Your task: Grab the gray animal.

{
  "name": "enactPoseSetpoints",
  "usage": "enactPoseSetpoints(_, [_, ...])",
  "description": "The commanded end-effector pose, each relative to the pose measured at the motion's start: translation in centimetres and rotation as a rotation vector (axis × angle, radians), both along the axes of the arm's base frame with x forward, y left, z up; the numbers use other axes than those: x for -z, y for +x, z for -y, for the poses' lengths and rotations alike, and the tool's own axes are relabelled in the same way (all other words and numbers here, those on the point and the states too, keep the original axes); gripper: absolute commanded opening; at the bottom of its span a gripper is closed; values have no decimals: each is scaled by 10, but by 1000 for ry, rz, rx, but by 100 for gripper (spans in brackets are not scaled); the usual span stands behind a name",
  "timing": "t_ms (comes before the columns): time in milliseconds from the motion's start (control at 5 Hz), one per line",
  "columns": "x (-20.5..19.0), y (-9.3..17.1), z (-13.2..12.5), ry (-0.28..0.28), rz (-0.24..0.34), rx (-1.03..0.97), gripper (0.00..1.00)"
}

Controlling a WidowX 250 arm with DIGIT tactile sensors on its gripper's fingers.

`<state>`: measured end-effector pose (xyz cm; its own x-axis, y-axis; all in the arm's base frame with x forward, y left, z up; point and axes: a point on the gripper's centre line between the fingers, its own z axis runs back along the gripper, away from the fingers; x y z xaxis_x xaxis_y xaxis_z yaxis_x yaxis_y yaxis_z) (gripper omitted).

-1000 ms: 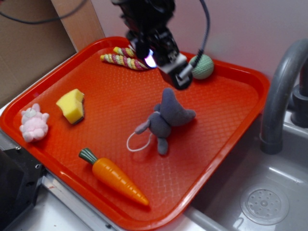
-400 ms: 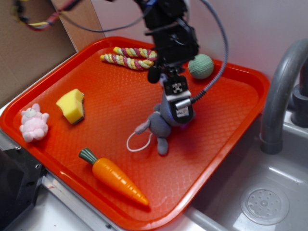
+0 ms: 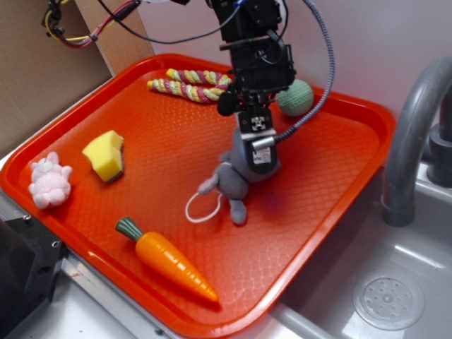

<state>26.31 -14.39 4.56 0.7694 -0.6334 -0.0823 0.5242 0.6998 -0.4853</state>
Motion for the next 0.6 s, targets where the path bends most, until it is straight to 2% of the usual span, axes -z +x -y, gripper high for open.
enactPoseSetpoints(0, [-53,6,-12,47,137,-111,0])
enactPoseSetpoints(200, [-86,11,-19,214,239,-282,0])
enactPoseSetpoints(400, [-136,-4,-29,414,363,-534,0])
